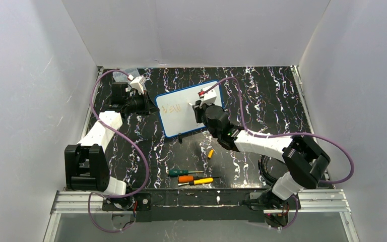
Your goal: Write a sentence on the whiteboard
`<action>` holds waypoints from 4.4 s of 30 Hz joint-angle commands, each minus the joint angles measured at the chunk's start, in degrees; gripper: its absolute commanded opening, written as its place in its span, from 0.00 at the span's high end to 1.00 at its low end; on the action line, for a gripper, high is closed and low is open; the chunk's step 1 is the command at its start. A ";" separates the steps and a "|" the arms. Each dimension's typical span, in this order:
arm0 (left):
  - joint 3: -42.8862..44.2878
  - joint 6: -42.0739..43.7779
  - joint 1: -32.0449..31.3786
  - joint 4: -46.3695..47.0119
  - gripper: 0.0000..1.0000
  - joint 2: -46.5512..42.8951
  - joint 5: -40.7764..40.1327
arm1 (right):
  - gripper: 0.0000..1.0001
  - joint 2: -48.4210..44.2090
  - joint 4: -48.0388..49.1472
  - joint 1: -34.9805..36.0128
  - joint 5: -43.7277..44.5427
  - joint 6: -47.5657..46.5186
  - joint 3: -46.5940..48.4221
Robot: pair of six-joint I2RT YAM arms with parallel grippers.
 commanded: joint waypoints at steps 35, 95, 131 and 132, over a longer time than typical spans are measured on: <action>0.47 0.15 -0.18 -0.39 1.00 -3.22 1.34 | 0.99 2.00 5.27 2.69 0.08 4.96 0.32; 0.42 0.15 -0.14 -0.30 1.00 -3.13 1.58 | 0.99 -1.47 4.14 0.14 7.85 2.88 -3.78; 0.33 0.11 -0.14 -0.13 1.00 -3.35 1.64 | 0.99 0.25 8.52 0.13 8.82 -0.36 -0.54; 0.38 0.07 -0.14 -0.12 1.00 -3.25 1.68 | 0.99 0.53 8.71 0.14 8.95 -0.46 -0.49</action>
